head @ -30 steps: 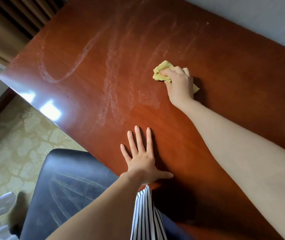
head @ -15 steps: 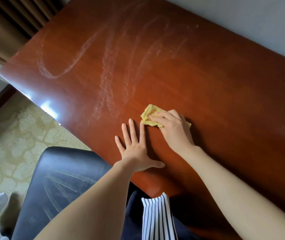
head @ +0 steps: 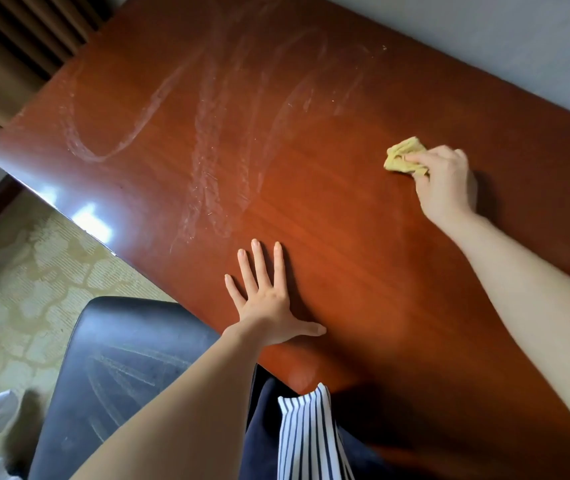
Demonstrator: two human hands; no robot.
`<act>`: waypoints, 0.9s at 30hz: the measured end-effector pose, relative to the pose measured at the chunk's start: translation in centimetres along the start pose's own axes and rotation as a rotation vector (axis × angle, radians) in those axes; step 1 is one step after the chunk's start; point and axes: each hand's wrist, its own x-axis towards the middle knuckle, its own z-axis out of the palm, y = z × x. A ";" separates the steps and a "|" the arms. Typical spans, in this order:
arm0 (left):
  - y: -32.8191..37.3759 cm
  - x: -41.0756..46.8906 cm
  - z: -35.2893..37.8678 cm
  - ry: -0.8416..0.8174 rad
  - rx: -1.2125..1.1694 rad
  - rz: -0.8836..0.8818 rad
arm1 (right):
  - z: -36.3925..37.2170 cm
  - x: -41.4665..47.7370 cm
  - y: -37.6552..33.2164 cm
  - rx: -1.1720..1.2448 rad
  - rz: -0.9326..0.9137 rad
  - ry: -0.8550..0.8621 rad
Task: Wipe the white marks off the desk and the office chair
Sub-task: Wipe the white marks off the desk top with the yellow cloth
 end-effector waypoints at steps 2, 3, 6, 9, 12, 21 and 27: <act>0.0 0.0 0.1 0.006 0.002 0.003 | 0.4 2.0 -1.3 0.018 0.081 0.034; 0.0 0.0 0.1 0.010 0.002 0.004 | 0.8 2.8 -2.1 0.030 0.126 0.054; -0.1 0.0 0.2 0.015 -0.003 0.007 | 2.1 4.5 -5.2 0.069 0.220 0.077; -0.2 0.1 0.3 0.013 0.006 0.010 | 3.5 4.8 -8.4 0.072 0.165 0.039; -0.3 0.3 0.5 0.026 0.016 0.011 | 4.9 3.6 -11.1 0.040 0.029 -0.018; -0.5 0.6 1.0 0.079 0.012 0.026 | 5.9 -7.8 -11.0 0.038 -0.317 -0.090; -0.7 0.4 1.1 0.107 -0.034 0.026 | 3.2 -14.4 -6.1 0.103 -0.437 -0.067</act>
